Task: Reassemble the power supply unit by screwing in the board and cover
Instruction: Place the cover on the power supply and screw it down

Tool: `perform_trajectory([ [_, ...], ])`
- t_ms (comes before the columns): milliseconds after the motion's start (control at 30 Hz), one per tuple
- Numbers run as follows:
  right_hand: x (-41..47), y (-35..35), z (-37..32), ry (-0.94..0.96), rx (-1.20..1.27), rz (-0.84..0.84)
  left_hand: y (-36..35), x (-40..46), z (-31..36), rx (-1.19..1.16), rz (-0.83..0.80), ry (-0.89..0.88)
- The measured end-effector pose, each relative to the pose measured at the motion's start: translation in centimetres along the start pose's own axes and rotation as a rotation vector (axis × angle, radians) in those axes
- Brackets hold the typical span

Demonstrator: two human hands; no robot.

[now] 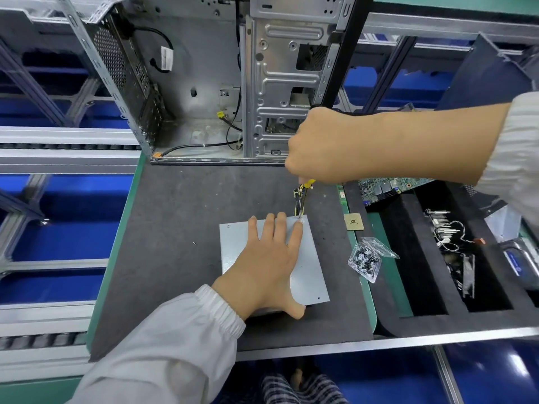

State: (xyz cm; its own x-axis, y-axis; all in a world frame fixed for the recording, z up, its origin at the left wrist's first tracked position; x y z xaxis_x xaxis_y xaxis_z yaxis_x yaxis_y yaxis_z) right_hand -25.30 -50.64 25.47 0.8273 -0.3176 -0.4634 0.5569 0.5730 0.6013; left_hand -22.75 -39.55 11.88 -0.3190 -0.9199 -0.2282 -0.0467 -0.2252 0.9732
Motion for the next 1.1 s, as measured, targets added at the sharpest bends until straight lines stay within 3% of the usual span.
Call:
perform_trajectory([
  [167, 0.0, -1.3, -0.3, 0.012, 0.150, -0.236, -0.2, 0.2, -0.2, -0.008, -0.007, 0.007],
  [267, 0.2, -0.8, -0.2, 0.022, 0.208, -0.163, 0.0, -0.1, -0.4, -0.032, -0.037, -0.017],
  [333, 0.2, -0.2, -0.2, 0.019, 0.167, -0.108, 0.4, -0.4, -1.0, -0.191, -0.045, -0.051],
  [400, 0.2, -0.1, -0.1, -0.003, 0.082, -0.097, 1.6, -0.9, -3.0, -0.488, 0.055, -0.048],
  [467, 0.5, 0.1, 0.0, -0.003, 0.007, -0.041, 2.3, -1.7, -7.2, -0.651, 0.338, 0.052],
  [533, 0.9, -0.2, 0.0, 0.005, 0.016, -0.037, 1.1, -2.9, -12.6, -0.600, 0.514, 0.316],
  [600, 1.1, -0.6, -0.2, 0.015, 0.046, -0.064, -2.2, -3.7, -16.3, -0.457, 0.355, 0.612],
  [667, 0.8, -1.3, -0.2, 0.010, 0.121, -0.152, -5.1, -3.8, -17.0, -0.226, 0.119, 0.718],
  [767, -0.1, -1.5, -0.1, 0.049, 0.117, -0.201, -6.7, -3.0, -15.7, 0.005, 0.078, 0.636],
  [933, -0.3, -0.6, -0.2, 0.040, 0.015, -0.148, -5.9, -3.3, -14.3, 0.024, 0.225, 0.452],
  [1100, 0.2, -0.9, -0.1, -0.026, 0.077, -0.191, -6.2, -4.7, -13.6, 0.003, 0.254, 0.493],
])
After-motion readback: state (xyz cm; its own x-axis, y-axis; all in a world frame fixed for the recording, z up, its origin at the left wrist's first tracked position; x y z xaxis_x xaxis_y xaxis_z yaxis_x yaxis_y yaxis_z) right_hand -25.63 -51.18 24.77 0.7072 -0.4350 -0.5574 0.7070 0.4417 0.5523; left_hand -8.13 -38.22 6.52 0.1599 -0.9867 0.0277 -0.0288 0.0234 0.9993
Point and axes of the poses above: each hand's wrist, its own x-axis towards the middle knuckle, its own y-axis out of the back of the hand, z = x × y, the point moved 5 cm from there along x, towards the middle knuckle, and after that the axes turned 1 degree about -x, right-handed, at the moved point
